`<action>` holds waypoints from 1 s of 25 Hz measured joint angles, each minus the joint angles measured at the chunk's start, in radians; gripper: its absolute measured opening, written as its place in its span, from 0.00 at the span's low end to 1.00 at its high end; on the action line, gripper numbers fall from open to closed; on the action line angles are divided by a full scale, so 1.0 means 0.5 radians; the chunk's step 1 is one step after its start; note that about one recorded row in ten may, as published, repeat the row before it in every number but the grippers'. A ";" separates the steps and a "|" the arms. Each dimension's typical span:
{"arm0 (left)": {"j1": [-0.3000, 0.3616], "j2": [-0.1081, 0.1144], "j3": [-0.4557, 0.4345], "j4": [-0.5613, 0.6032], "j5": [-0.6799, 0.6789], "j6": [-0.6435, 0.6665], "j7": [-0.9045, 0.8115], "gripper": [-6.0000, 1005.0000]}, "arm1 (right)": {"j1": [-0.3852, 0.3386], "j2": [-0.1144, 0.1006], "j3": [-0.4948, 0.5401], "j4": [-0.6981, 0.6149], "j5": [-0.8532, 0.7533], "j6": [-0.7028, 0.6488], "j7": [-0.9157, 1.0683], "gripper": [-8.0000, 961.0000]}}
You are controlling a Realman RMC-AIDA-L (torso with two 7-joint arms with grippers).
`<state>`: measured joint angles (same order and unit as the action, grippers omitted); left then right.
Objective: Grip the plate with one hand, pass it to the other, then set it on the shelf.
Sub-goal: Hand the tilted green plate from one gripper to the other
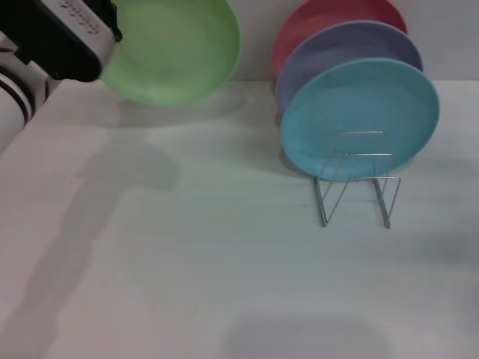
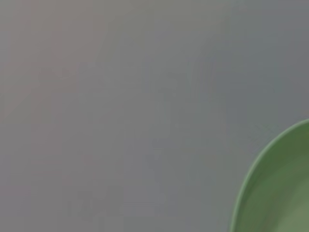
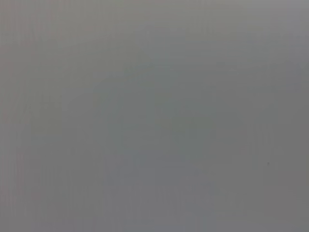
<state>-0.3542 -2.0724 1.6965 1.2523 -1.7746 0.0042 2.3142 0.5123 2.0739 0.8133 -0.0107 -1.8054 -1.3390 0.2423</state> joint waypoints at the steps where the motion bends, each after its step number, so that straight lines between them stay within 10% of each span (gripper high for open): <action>1: 0.022 0.002 0.111 0.057 0.114 0.152 -0.002 0.03 | 0.000 0.000 0.000 0.000 0.000 0.000 0.000 0.66; 12: 0.001 0.005 0.720 -0.045 0.905 1.128 -0.324 0.03 | 0.004 0.003 -0.001 0.000 0.000 0.000 0.000 0.66; 17: 0.002 0.006 0.912 -0.230 1.402 1.600 -1.073 0.03 | 0.006 0.003 -0.001 0.005 0.000 0.000 0.000 0.66; 25: 0.097 0.018 0.905 -0.281 1.497 1.622 -2.235 0.03 | 0.003 0.007 -0.011 0.026 -0.003 0.000 0.000 0.66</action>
<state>-0.3055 -2.0634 2.1488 1.1119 -1.0261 0.8153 1.1969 0.5139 2.0773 0.8078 0.0022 -1.8067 -1.3393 0.2424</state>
